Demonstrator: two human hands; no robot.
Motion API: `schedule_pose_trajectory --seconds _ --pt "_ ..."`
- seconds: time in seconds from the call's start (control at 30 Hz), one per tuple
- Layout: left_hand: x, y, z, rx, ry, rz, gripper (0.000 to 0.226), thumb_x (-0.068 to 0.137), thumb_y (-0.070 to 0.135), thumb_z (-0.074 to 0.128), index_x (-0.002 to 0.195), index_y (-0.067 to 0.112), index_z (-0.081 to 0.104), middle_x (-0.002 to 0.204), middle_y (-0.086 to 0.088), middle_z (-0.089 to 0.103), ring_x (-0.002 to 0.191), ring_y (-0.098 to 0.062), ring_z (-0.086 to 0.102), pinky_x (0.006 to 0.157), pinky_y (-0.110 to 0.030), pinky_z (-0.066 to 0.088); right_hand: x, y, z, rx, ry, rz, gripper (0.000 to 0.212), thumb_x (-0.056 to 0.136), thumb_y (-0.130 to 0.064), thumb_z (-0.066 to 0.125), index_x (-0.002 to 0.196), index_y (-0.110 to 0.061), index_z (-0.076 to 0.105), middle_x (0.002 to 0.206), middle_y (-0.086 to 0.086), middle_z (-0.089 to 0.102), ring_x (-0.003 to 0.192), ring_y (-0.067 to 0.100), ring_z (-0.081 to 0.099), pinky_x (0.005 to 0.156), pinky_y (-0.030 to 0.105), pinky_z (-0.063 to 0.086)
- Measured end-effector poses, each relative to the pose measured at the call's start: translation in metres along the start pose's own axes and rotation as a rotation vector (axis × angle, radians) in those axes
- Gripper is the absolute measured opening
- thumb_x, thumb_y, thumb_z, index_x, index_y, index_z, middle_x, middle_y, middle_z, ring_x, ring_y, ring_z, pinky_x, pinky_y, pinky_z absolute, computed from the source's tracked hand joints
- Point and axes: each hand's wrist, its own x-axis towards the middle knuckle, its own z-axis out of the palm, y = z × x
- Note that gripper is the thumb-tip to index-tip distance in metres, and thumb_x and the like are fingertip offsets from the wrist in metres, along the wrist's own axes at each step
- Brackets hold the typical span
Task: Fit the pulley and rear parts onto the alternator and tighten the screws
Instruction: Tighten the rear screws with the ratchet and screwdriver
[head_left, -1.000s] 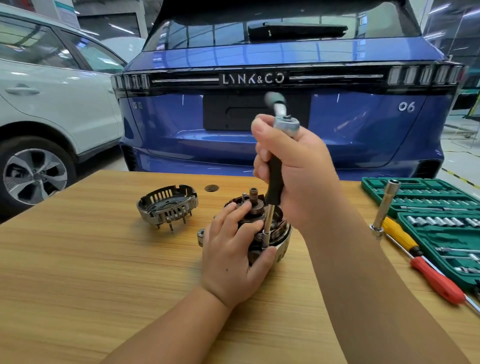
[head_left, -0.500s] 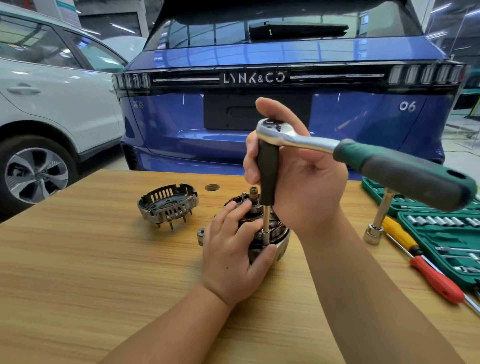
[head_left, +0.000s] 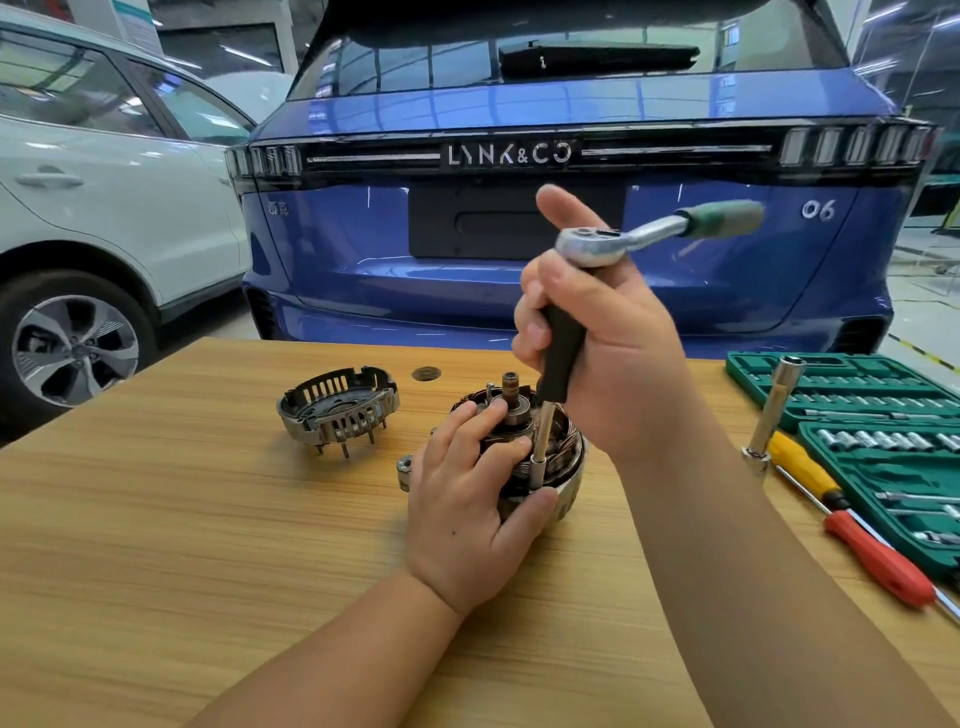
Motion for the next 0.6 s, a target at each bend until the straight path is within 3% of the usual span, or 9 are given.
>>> schedule_pose_trajectory --seconds 0.1,0.2,0.3,0.37,0.43,0.53,0.6 --pt "0.001 0.0 -0.003 -0.029 -0.039 -0.02 0.048 0.086 0.055 0.051 0.106 0.018 0.074 0.145 -0.003 0.053 0.144 -0.028 0.034 0.108 -0.061 0.035 0.0 0.01 0.008 -0.198 -0.076 -0.181 0.04 0.095 -0.006 0.059 0.126 -0.031 0.06 0.074 0.001 0.052 0.06 0.018 0.045 0.058 0.028 0.043" --pt "0.001 0.001 -0.004 -0.037 -0.016 0.001 0.044 0.086 0.053 0.053 0.105 0.019 0.073 0.142 -0.002 0.055 0.142 -0.03 0.038 0.105 -0.061 0.037 0.002 0.016 0.011 -0.157 -0.077 -0.179 0.041 0.085 -0.013 0.065 0.119 -0.036 0.067 0.074 0.001 0.053 0.059 0.017 0.043 0.055 0.026 0.041" --pt "0.0 0.0 0.001 -0.06 0.035 0.035 0.033 0.086 0.052 0.056 0.108 0.028 0.066 0.141 -0.002 0.056 0.142 -0.03 0.039 0.104 -0.063 0.037 0.0 0.012 0.005 0.006 -0.17 -0.112 0.048 0.079 -0.019 0.056 0.126 -0.025 0.064 0.085 0.013 0.048 0.068 0.021 0.044 0.063 0.03 0.039" --pt "0.0 -0.001 0.005 -0.119 0.019 0.008 0.034 0.087 0.052 0.056 0.104 0.024 0.066 0.143 -0.005 0.053 0.145 -0.03 0.034 0.106 -0.065 0.034 0.001 0.009 0.004 0.041 -0.226 -0.093 0.057 0.077 -0.035 0.068 0.13 -0.017 0.058 0.088 0.015 0.045 0.07 0.024 0.042 0.065 0.031 0.038" --pt "0.0 -0.001 0.006 -0.136 0.002 -0.015 0.04 0.086 0.051 0.056 0.101 0.016 0.07 0.143 -0.007 0.052 0.146 -0.029 0.032 0.108 -0.064 0.033 0.001 0.008 0.005 -0.011 -0.18 -0.062 0.068 0.071 -0.053 0.08 0.125 -0.018 0.059 0.084 0.013 0.047 0.066 0.02 0.044 0.062 0.025 0.041" --pt "-0.001 -0.001 0.006 -0.016 0.063 0.042 0.044 0.085 0.05 0.057 0.102 0.014 0.073 0.139 -0.009 0.058 0.142 -0.024 0.037 0.107 -0.054 0.038 -0.002 0.008 0.014 -0.133 0.005 -0.08 0.056 0.079 -0.034 0.082 0.124 -0.015 0.056 0.071 -0.001 0.057 0.059 0.011 0.048 0.057 0.021 0.042" --pt "0.0 0.0 0.005 0.001 0.069 0.041 0.045 0.085 0.05 0.057 0.106 0.015 0.074 0.14 -0.008 0.058 0.141 -0.029 0.039 0.104 -0.058 0.04 -0.002 0.008 0.015 -0.298 0.187 -0.142 0.038 0.085 -0.028 0.073 0.115 -0.009 0.06 0.058 -0.008 0.055 0.048 0.006 0.044 0.05 0.018 0.04"
